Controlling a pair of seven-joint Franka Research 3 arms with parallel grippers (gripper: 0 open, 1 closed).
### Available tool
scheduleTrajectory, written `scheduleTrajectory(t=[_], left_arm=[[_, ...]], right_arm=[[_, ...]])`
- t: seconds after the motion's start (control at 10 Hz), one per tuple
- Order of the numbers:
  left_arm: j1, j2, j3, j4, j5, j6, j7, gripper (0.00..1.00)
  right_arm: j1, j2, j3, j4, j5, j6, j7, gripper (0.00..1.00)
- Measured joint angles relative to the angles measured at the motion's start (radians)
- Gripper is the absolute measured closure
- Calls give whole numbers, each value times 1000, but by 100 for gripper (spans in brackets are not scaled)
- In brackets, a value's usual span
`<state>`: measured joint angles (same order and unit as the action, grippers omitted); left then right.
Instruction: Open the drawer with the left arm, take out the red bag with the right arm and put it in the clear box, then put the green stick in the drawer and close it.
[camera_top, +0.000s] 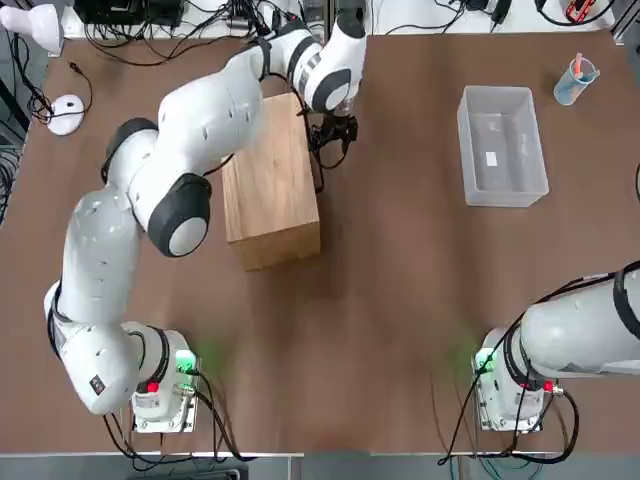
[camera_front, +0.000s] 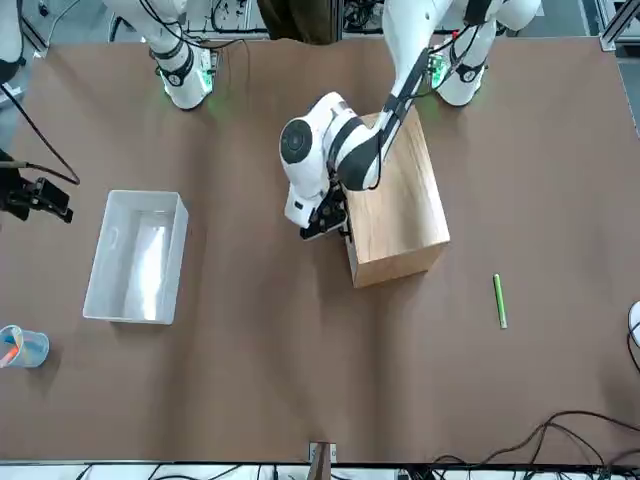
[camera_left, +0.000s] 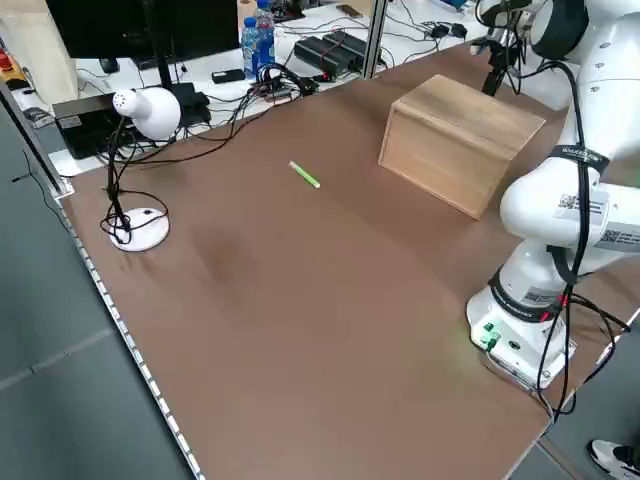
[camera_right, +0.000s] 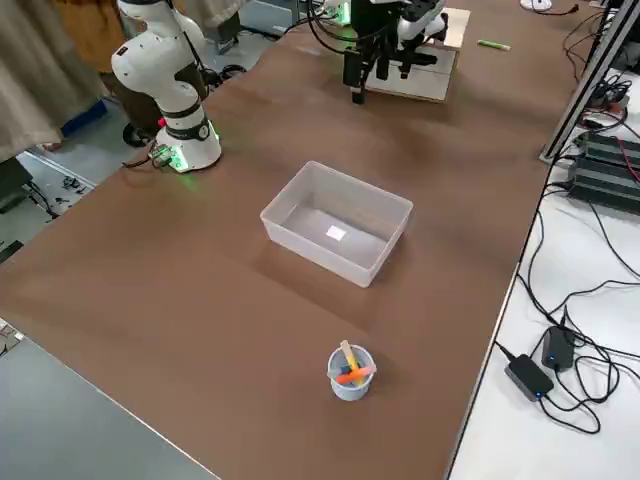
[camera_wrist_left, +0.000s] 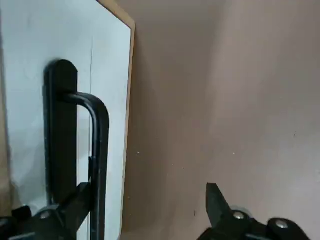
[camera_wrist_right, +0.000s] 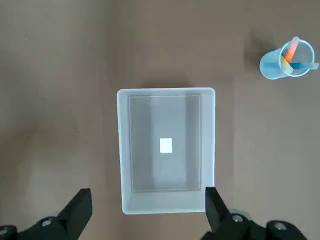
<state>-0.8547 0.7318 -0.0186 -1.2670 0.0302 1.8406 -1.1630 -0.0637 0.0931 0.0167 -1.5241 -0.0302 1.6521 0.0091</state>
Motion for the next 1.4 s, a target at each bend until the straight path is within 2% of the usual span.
scheduleTrajectory(t=[0.2, 0.3, 0.4, 0.8, 1.0, 1.4], left_arm=[[0, 1, 1, 0, 0, 0, 0, 4], [0, 1, 1, 0, 0, -2, 0, 13], [0, 1, 1, -1, 0, -4, 0, 31], [-26, -5, 10, 3, 27, -25, 10, 88], [-35, -4, 13, 2, 31, -7, 30, 89], [-65, -2, 10, 1, 32, 152, 49, 89]], right_arm=[[1, 0, 0, 0, 0, 0, 0, 0], [2, 0, 0, 0, 0, 0, 0, 0], [2, 0, 0, 0, 0, 0, 0, 0], [2, 0, 0, 0, 0, 0, 0, 0], [2, 0, 0, 0, 0, 0, 0, 0], [2, 1, 0, 0, 0, 0, 0, 0]])
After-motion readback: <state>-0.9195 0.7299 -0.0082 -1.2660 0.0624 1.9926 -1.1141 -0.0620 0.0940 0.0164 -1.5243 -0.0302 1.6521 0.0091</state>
